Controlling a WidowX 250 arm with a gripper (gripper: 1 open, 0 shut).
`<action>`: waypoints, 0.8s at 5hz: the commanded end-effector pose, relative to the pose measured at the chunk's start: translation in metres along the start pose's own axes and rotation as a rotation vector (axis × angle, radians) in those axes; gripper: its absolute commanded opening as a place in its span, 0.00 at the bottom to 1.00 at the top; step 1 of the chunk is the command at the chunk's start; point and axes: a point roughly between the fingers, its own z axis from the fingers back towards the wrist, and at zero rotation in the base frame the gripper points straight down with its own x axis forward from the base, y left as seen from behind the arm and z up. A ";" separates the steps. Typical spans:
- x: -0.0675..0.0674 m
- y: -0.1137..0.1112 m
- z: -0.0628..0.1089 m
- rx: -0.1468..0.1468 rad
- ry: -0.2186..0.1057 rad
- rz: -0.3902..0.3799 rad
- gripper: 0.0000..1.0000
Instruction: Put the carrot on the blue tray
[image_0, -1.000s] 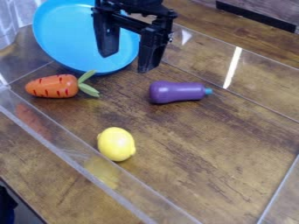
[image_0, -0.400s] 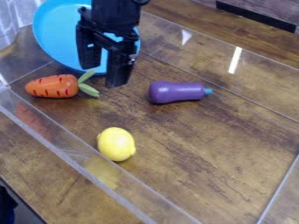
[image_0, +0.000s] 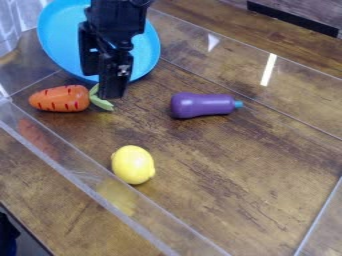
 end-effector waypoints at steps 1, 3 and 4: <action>-0.009 0.016 0.003 0.041 -0.030 -0.066 1.00; -0.031 0.053 -0.015 0.053 -0.023 -0.128 1.00; -0.033 0.068 -0.031 0.064 -0.025 -0.112 1.00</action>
